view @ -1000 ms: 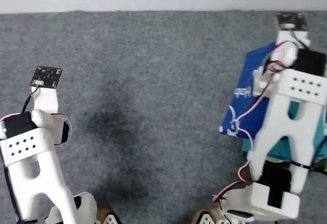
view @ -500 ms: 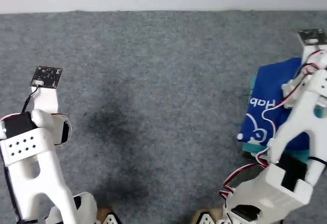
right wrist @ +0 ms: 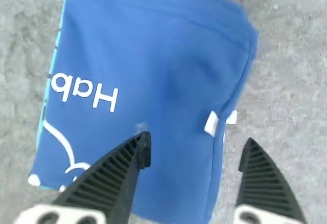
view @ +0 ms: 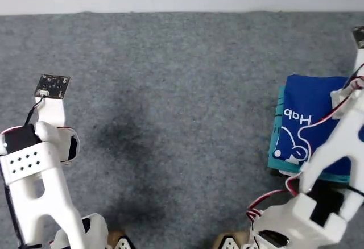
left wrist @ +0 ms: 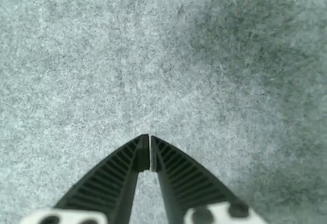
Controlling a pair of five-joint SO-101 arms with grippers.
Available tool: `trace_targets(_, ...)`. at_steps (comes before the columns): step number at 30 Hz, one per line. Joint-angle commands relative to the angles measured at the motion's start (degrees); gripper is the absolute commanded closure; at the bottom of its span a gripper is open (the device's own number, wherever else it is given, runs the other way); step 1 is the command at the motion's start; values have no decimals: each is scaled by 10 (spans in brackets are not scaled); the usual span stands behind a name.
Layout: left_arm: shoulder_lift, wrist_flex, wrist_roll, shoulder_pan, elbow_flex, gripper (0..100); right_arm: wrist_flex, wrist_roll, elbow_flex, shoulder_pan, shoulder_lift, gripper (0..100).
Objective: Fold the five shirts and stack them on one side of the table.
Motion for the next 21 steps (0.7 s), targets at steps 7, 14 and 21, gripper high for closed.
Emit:
trace_targets(7, -18, 4, -4, -3, -2, 985, -27, 3, -22, 7, 8, 957)
trace_targets(14, -18, 4, -4, -5, -3, 985, -153, 4, -22, 54, 144, 988)
trace_targets(21, -18, 4, -4, -5, -2, 985, -181, 4, -25, 74, 228, 987)
